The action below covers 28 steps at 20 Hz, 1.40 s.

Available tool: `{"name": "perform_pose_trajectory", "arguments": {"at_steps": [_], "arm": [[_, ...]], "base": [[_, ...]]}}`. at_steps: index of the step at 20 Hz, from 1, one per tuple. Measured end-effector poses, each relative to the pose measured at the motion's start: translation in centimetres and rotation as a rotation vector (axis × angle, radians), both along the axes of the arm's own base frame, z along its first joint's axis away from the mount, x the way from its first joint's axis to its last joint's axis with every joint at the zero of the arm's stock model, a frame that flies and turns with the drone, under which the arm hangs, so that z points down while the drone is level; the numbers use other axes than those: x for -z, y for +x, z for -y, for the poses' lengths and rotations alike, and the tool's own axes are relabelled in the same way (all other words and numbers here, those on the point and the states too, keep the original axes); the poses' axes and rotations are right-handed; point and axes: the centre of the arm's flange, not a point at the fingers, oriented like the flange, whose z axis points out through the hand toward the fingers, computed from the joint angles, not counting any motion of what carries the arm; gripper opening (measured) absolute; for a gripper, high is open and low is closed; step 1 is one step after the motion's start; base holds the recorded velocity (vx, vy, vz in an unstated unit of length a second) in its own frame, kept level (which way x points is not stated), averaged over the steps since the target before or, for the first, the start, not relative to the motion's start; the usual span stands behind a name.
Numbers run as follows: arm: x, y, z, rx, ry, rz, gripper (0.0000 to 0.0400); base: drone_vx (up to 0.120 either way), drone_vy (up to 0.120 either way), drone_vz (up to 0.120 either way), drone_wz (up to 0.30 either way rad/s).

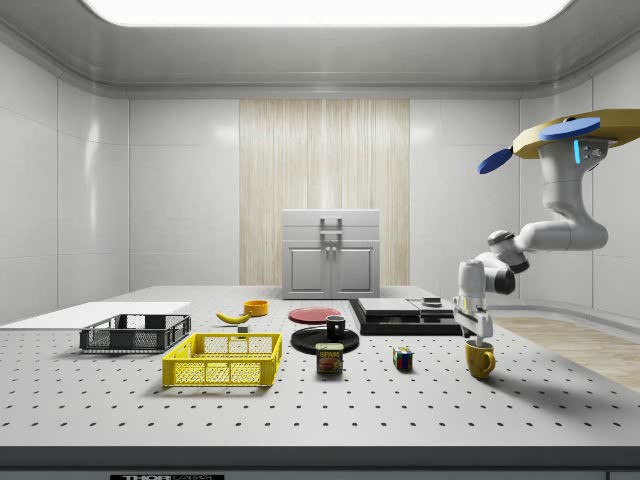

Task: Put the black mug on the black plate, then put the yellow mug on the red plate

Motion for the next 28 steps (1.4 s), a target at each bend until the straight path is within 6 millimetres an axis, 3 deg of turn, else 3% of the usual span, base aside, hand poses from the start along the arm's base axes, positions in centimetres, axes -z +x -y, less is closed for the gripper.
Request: {"name": "perform_pose_trajectory", "arguments": {"at_steps": [3,8,14,18,24,28], "arm": [[0.0,0.0,0.0,0.0,0.0,0.0,0.018],[0.0,0.0,0.0,0.0,0.0,0.0,0.013],[0.1,0.0,0.0,0.0,0.0,0.0,0.0114],[1.2,0.0,0.0,0.0,0.0,0.0,0.0112],[3.1,0.0,0.0,0.0,0.0,0.0,0.011],[3.6,0.0,0.0,0.0,0.0,0.0,0.011]], "base": [[0.0,0.0,0.0,0.0],[0.0,0.0,0.0,0.0],[0.0,0.0,0.0,0.0],[0.0,0.0,0.01,0.0],[0.0,0.0,0.12,0.0],[0.11,-0.07,0.12,0.0]]}}
